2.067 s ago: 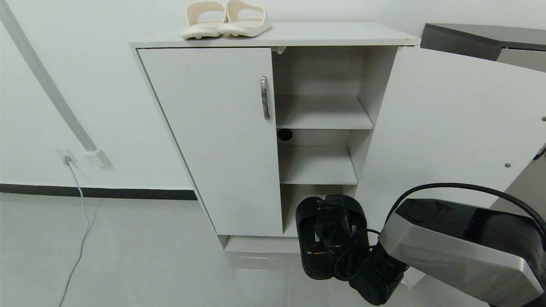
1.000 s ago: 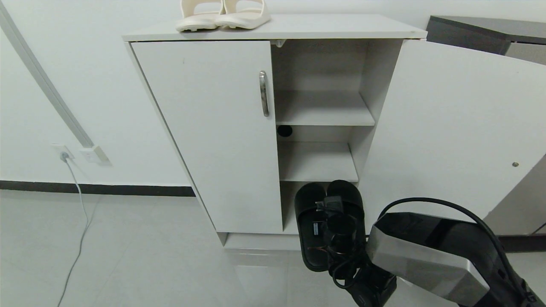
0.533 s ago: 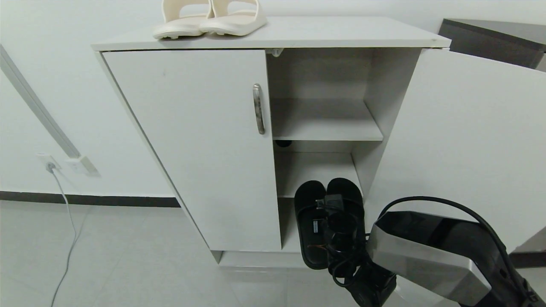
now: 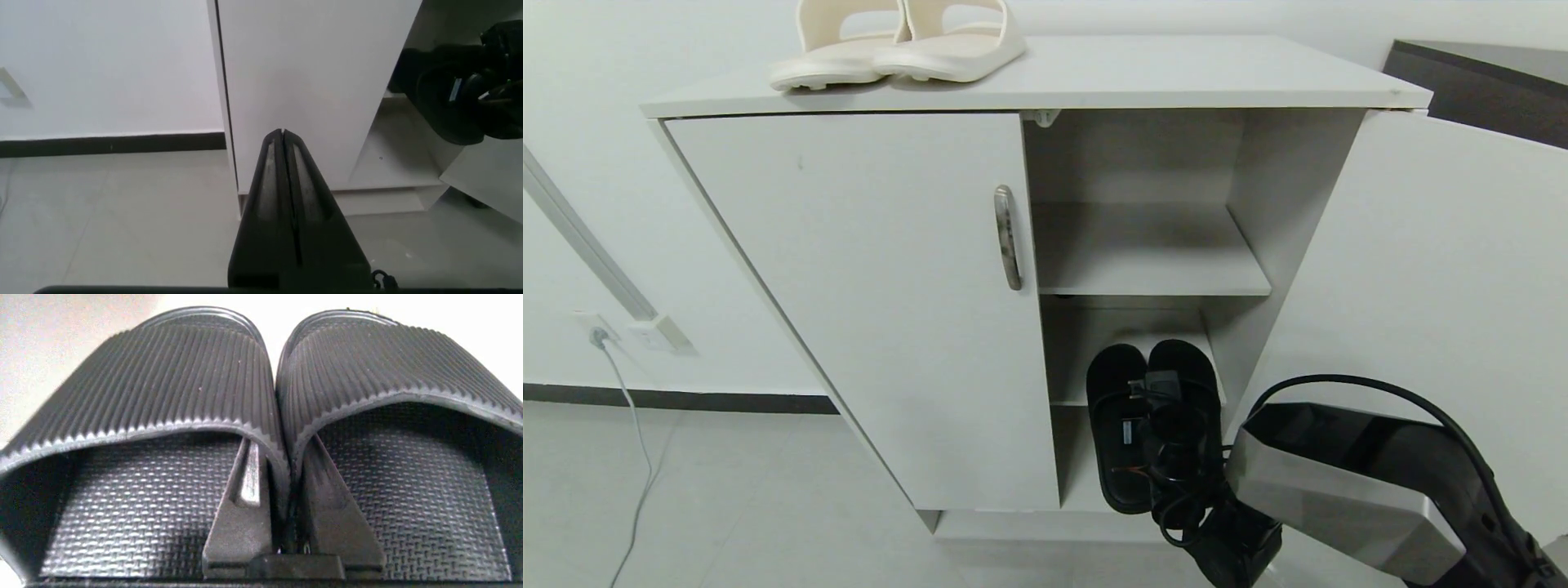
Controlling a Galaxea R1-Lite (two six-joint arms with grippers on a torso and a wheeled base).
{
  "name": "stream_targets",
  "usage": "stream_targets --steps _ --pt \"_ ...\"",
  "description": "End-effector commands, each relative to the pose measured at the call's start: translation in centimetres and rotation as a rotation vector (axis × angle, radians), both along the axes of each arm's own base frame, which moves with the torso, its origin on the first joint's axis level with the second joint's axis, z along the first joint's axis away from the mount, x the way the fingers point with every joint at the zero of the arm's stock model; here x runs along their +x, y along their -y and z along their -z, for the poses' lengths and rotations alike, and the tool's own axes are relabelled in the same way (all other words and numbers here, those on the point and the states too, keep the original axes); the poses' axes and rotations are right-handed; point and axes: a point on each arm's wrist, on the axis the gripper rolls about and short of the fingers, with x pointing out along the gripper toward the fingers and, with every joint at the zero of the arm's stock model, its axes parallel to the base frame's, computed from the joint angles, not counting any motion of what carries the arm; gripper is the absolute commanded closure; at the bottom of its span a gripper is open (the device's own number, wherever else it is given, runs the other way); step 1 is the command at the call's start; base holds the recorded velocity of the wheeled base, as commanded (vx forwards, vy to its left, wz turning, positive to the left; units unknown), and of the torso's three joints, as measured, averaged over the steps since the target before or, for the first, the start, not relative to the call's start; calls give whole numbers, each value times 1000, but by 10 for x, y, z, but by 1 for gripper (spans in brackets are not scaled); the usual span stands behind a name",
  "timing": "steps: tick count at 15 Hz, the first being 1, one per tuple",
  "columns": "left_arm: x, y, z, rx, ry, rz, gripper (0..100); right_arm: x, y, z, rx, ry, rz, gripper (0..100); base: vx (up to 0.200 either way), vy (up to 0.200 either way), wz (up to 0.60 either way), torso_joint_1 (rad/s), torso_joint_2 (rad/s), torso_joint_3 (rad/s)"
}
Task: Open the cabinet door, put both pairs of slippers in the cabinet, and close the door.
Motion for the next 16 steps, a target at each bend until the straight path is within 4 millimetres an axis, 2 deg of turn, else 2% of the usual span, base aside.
stream_targets --steps 1,3,9,12,16 --pt "0 0 0 -1 -1 0 100 9 5 -5 10 12 14 100 0 0 0 0 0 0" --pt "0 0 0 -1 1 0 100 24 7 -9 9 -9 9 100 0 0 0 0 0 0" --pt "0 0 0 -2 -1 -14 100 49 -8 -23 53 -31 -26 100 0 0 0 0 0 0" --pt "0 0 0 -2 -1 -16 100 65 -12 -20 45 -33 -45 100 0 0 0 0 0 0" --pt "0 0 0 -2 -1 -17 100 89 -13 -26 45 -34 -14 100 0 0 0 0 0 0"
